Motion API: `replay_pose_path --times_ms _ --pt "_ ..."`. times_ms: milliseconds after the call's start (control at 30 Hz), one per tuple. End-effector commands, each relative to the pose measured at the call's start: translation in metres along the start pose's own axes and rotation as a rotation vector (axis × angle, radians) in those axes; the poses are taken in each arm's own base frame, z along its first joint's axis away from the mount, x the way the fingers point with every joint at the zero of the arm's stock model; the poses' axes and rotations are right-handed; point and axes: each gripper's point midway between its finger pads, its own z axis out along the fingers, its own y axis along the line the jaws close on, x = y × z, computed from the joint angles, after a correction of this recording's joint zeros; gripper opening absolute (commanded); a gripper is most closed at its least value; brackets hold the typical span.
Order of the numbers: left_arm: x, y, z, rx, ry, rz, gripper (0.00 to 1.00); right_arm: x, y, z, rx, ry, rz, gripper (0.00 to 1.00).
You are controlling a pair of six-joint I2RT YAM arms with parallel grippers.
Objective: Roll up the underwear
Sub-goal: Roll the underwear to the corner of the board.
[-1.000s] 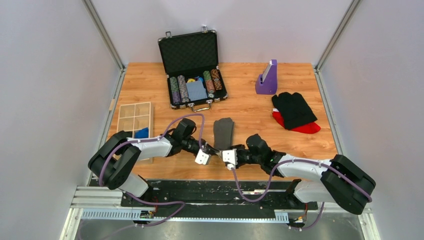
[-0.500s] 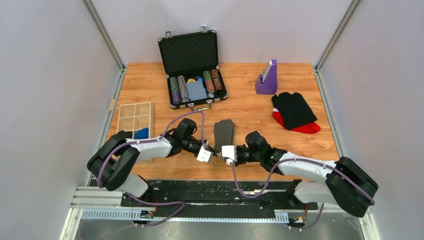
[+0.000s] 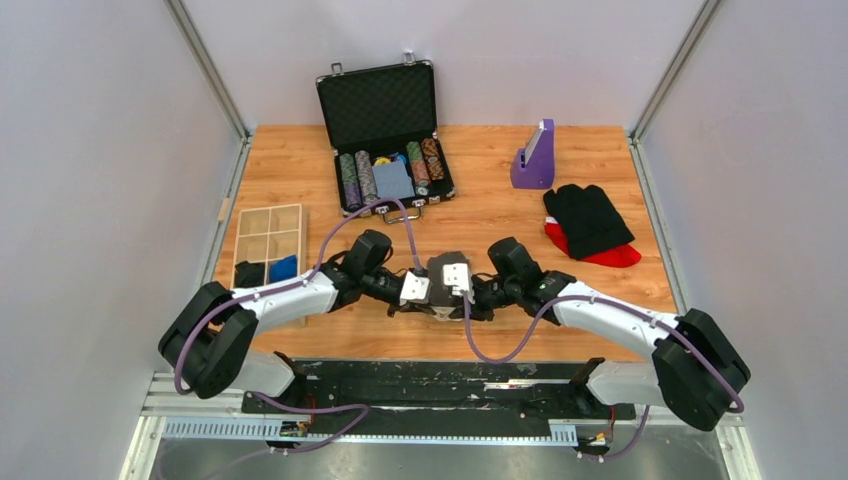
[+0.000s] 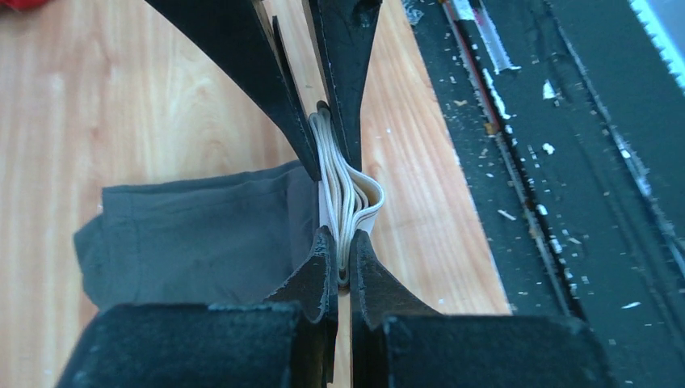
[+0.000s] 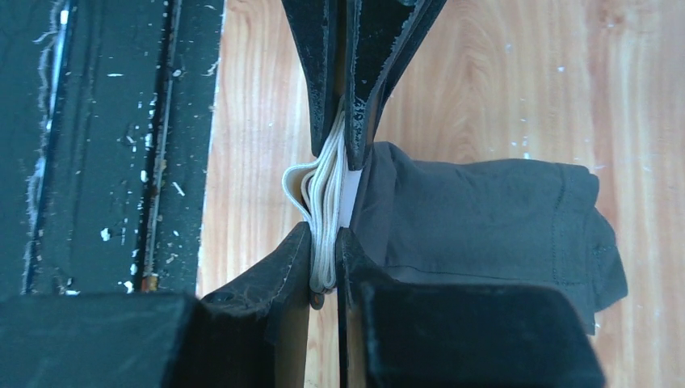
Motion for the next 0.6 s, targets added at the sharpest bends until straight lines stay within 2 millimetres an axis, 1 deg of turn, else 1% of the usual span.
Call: replay_pose_path --times_ms 0,67,133,300,333,467,567 --pt "0.012 -0.014 -0.007 0.015 0.064 -0.237 0.0 0.023 0.031 -0.005 -0.134 0.097 0.164 0.0" --pt "0.014 -0.019 -0.006 0.031 0.069 -0.273 0.0 0.024 0.031 -0.002 -0.142 0.111 0.205 0.0" --pt "0.012 -0.019 -0.006 0.034 0.069 -0.306 0.0 0.025 0.032 -0.001 -0.157 0.131 0.273 0.0" --pt "0.012 -0.023 -0.004 0.037 0.062 -0.412 0.0 0.025 0.031 0.0 -0.123 0.139 0.398 0.0" --pt "0.012 -0.025 -0.003 0.034 0.059 -0.447 0.0 0.025 0.029 -0.001 -0.107 0.136 0.399 0.0" --pt "0.016 -0.021 -0.003 -0.019 0.04 -0.512 0.0 0.023 0.017 -0.008 -0.028 0.102 0.415 0.0" --pt "0.015 -0.013 -0.003 -0.054 0.023 -0.573 0.0 0.016 0.004 -0.012 0.012 0.063 0.449 0.0"
